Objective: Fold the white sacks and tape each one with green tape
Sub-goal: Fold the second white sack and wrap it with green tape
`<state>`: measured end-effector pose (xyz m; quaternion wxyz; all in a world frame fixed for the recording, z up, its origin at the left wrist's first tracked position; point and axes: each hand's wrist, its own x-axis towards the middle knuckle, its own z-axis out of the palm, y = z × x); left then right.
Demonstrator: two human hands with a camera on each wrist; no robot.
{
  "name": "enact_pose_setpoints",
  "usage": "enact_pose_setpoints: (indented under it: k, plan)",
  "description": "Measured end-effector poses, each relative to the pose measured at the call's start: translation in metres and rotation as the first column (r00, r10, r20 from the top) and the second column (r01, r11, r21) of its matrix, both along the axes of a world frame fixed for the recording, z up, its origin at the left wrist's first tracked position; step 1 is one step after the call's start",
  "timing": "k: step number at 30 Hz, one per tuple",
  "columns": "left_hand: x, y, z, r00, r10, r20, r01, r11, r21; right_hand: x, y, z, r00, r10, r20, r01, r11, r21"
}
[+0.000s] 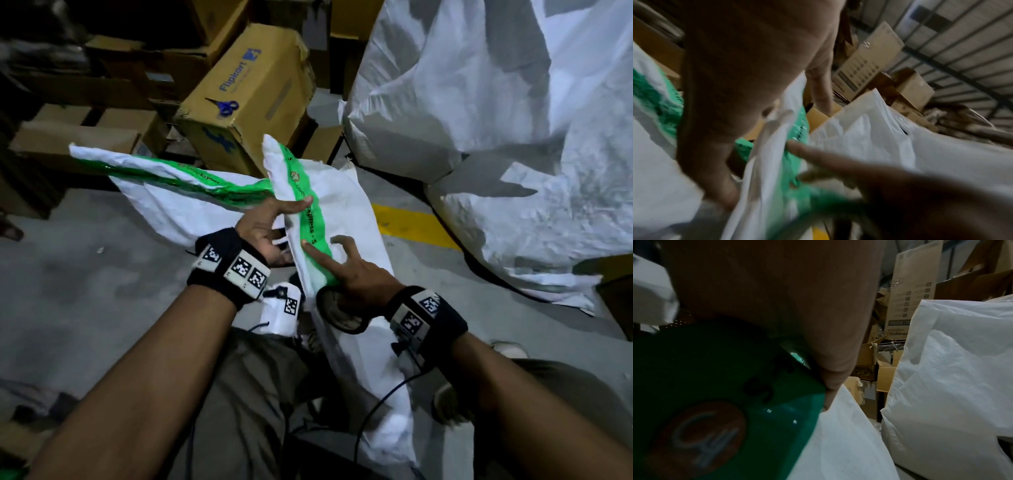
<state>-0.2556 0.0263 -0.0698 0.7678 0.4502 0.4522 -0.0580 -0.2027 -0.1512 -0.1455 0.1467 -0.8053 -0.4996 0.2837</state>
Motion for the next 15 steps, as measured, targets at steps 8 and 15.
enact_pose_setpoints:
  k: [8, 15]
  plan:
    - [-0.016, -0.069, -0.086, 0.989, 0.069, -0.133, -0.056, 0.994, 0.096, 0.0, 0.008, 0.009, 0.957, -0.214, -0.198, 0.213, 0.977, -0.026]
    - [-0.007, -0.064, -0.1, 0.937, 0.158, -0.311, 0.092, 0.748, 0.658, -0.003, -0.024, -0.016, 0.978, -0.146, 0.147, 0.131, 0.985, 0.109]
